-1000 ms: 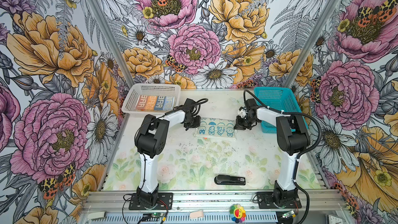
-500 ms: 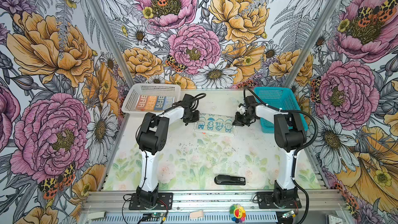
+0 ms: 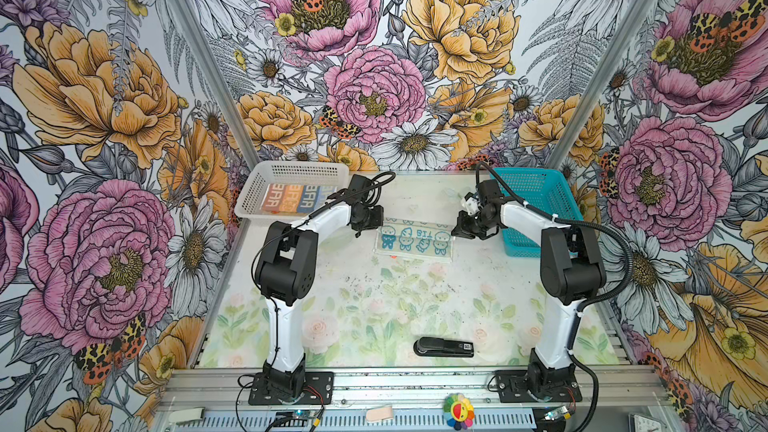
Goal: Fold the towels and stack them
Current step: 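Fold the far edge toward the robot over the towel with both grippers, then lay the folded edge down and open both grippers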
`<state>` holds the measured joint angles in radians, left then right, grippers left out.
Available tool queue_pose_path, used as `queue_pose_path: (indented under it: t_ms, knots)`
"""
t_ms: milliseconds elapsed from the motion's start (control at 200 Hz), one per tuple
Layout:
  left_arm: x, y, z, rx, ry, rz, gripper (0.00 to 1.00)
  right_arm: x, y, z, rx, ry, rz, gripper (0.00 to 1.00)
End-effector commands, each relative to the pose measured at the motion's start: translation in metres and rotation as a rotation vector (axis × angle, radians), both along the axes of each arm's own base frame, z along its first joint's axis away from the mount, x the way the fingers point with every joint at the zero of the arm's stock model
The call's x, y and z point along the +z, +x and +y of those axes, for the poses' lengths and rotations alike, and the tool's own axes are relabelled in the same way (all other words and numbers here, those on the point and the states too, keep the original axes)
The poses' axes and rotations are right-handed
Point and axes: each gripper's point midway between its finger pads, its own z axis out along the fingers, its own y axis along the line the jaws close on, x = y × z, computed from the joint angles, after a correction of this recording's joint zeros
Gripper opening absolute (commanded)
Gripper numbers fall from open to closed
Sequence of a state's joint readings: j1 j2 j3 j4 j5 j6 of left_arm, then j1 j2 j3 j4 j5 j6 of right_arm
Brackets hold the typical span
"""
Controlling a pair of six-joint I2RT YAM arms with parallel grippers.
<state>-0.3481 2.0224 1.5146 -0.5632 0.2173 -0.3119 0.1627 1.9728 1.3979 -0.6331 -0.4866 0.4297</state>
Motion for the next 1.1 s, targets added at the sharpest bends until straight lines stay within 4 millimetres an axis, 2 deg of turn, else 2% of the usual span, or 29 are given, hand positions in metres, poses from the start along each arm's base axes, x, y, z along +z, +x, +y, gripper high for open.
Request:
queue_pose_path:
  t_ms: [0, 255, 505, 590, 846, 996, 1096]
  knots:
    - [0.001, -0.003, 0.022, 0.047, 0.047, -0.005, 0.0, 0.0, -0.006, -0.006, -0.014, -0.042, -0.006, 0.0]
    - [-0.019, -0.013, 0.025, 0.047, 0.075, 0.036, 0.0, -0.023, -0.02, -0.001, 0.006, -0.065, 0.043, 0.0]
    - [-0.03, -0.015, 0.021, 0.038, 0.083, 0.058, 0.0, -0.034, -0.021, -0.003, 0.005, -0.087, 0.059, 0.0]
    - [-0.03, -0.015, 0.021, 0.037, 0.082, 0.058, 0.0, -0.031, -0.019, -0.002, 0.006, -0.08, 0.053, 0.0]
    - [-0.013, -0.015, 0.023, 0.048, 0.066, 0.029, 0.0, 0.002, -0.012, -0.004, -0.005, -0.061, -0.023, 0.0]
    - [-0.021, -0.022, 0.022, 0.046, 0.073, 0.052, 0.0, 0.003, -0.015, -0.004, -0.006, -0.057, -0.022, 0.0]
    - [-0.027, -0.025, 0.023, 0.047, 0.081, 0.061, 0.0, -0.003, -0.019, -0.004, -0.004, -0.057, -0.003, 0.0]
